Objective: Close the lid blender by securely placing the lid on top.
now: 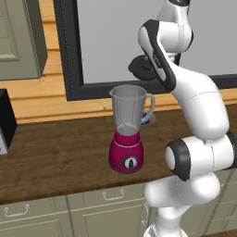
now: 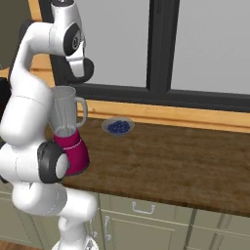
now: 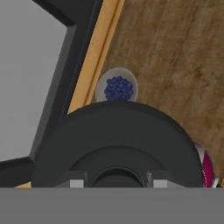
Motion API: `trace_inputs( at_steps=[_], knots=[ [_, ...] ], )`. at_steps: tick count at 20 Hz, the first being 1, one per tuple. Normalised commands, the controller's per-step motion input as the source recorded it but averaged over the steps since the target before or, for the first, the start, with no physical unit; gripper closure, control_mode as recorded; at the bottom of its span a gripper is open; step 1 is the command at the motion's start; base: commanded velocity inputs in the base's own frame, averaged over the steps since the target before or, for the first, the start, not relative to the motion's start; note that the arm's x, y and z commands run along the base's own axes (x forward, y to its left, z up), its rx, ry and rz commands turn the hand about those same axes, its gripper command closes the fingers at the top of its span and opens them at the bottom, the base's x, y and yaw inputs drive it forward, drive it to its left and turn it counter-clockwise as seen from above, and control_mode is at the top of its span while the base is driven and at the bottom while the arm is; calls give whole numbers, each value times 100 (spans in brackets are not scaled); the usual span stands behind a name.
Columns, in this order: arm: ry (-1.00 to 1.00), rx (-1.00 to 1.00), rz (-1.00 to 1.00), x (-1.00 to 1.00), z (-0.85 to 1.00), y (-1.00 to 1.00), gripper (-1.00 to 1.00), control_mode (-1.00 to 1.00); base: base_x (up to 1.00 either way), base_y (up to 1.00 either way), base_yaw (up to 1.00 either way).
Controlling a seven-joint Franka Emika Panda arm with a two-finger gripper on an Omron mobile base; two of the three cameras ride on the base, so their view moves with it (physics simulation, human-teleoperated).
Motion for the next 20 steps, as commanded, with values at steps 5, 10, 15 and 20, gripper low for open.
trace_inputs(
  at_steps=[5, 10, 15, 20],
  knots=[
    [7, -4, 0, 0, -13, 60, 100, -100, 0, 0, 0],
    [13, -5, 0, 0, -15, 57, 100, -100, 0, 0, 0],
    [14, -3, 2, 14, -24, 24, 100, -100, 0, 0, 0],
    [17, -3, 2, 14, -25, 9, 100, -100, 0, 0, 0]
  ],
)
